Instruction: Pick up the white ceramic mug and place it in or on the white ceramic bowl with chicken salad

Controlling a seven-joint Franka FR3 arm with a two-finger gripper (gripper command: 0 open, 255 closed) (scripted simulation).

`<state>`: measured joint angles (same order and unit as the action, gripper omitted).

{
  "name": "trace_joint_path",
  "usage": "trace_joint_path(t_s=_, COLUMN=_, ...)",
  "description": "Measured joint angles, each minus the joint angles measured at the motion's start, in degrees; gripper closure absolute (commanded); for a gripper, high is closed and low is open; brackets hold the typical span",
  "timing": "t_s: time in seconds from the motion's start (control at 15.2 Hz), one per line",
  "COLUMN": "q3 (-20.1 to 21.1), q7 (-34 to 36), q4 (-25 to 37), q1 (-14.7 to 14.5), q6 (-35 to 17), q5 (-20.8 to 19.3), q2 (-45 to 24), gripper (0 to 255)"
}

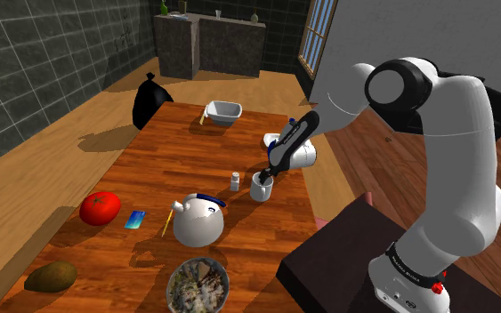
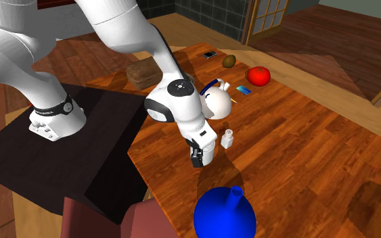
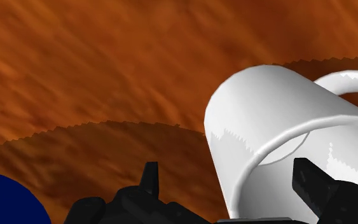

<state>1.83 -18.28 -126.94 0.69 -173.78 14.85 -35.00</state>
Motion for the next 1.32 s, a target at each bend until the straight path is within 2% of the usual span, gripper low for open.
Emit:
trace_joint_path(t_s=0.2, q3=0.01, q7=-0.01, q4=0.01, q1=0.01, q6=-0.04, q5=0.0, q2=-0.04, gripper=0)
trace_joint_path(t_s=0.26, q3=0.01, q7=-0.01, q4=0.01, q1=0.01, q6=-0.04, q5=0.0, q2=-0.04, gripper=255)
trace_joint_path(t_s=0.92, q3=0.01, q7=-0.01, q4=0.0, q1=0.02, q6=-0.03, q5=0.01, q2=-0.05, gripper=255)
trace_joint_path(t_s=1.32, q3=-1.12, q7=0.76, q4=-1.37, q1=-1.01, q6=2.75, q5=-0.4, q2=4.07, gripper=255)
